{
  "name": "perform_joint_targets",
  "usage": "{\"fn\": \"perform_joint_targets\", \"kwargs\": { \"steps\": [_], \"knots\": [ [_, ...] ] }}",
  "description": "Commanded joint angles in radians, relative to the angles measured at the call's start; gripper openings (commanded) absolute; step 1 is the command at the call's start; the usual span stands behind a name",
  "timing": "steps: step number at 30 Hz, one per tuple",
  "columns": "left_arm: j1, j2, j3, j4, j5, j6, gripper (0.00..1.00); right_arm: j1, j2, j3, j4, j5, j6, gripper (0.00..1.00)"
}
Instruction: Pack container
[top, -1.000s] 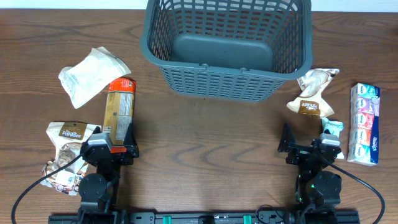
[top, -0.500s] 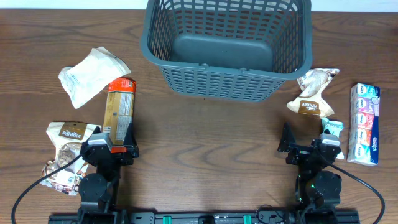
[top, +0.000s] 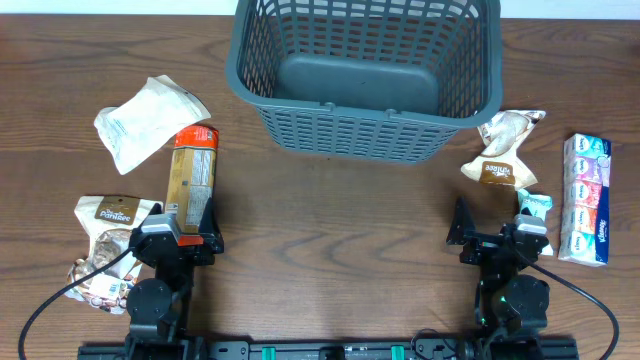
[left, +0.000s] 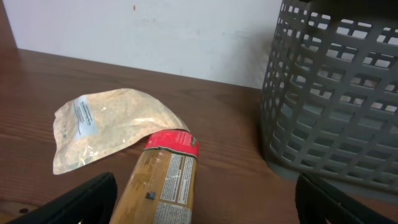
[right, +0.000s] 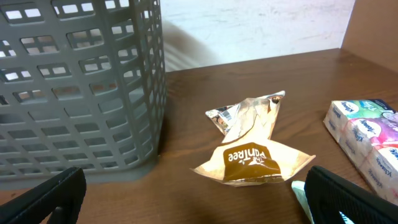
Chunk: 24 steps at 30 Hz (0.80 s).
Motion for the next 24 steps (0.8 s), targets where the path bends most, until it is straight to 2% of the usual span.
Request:
{"fn": "perform_joint_targets", "kwargs": {
  "steps": [1,24],
  "knots": [
    [0.006,-0.006,-0.033,-0.02,0.011,-0.002,0.87,-0.003,-0.005,-0.005,0.001,0.006,0.014,0.99],
    [0.006,-0.006,-0.033,-0.02,0.011,-0.002,0.87,-0.003,-0.005,-0.005,0.001,-0.008,0.014,0.99]
  ]
}}
